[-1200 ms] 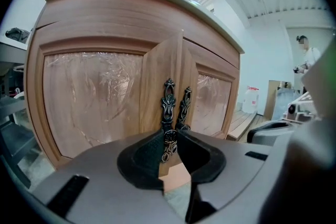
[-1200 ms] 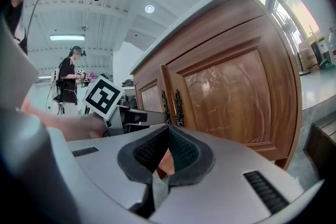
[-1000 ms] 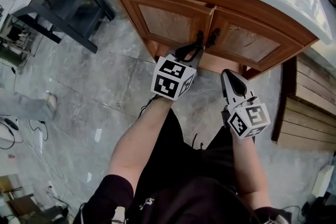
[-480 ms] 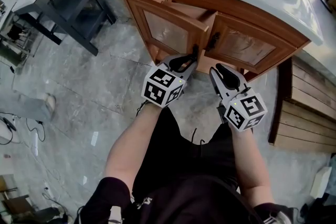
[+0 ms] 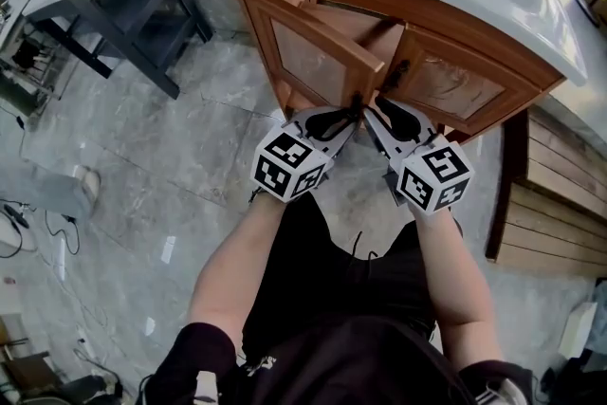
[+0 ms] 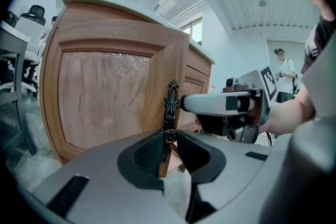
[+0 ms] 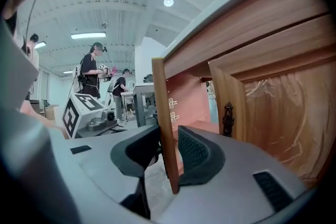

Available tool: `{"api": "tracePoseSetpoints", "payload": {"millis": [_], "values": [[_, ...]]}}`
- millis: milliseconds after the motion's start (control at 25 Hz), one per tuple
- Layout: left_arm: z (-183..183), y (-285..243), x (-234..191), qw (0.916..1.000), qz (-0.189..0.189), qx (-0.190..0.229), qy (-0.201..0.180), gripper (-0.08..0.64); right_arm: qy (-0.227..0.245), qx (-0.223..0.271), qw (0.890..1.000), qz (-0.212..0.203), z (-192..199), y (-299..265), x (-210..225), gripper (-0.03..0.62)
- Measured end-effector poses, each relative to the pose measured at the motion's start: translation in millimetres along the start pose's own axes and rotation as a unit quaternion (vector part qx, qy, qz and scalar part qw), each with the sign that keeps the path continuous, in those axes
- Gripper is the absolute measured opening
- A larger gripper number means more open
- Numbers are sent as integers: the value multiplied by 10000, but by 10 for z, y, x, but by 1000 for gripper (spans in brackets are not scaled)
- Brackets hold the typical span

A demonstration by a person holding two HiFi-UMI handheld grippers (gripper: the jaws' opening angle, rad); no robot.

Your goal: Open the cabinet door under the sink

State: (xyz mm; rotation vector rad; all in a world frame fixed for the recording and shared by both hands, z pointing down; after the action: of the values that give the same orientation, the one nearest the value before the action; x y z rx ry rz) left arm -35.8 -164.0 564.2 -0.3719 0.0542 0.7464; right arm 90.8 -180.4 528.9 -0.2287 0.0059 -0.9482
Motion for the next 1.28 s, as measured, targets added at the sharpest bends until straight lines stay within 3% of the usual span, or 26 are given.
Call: {"api": "tracePoseSetpoints", "payload": {"millis": [560,720,800,880,960,1080,1280], "values": [[32,142,-24,9996,254,-19,-139,87,-31,-68,9996,-290,-13,-53,-109,138],[52,167,-32,9995,294,0,-130,87,-6,-75,9985,-534,2,-85,-163,109],[65,186,-36,9994,315,12,-114,87,118,-149,9977,-644,1,-129,-218,158],[71,206,-35,9994,323,11,-118,87,248,-214,9975,-619,-12,-159,-253,167],[71,219,-24,9994,296,-13,-165,89,325,-251,9978,-523,-20,-159,-254,125],[69,238,15,9994,41,-41,-343,94,346,-306,9978,-466,-29,-148,-259,110],[103,357,163,9950,-805,55,-587,130,470,-404,9969,-478,-50,-159,-375,97]]}}
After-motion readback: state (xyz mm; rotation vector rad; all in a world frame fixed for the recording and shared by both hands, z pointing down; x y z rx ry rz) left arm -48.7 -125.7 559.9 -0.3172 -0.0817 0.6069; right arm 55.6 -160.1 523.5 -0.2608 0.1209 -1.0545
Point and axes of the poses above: the fingertips, and each gripper's own axes: y backward along the fingers, x to its right, z out of its underside, the point moved 7 cm from there along y, backward along the fingers, and after that the axes turned 3 degrees about y, right-handed, at the moved point
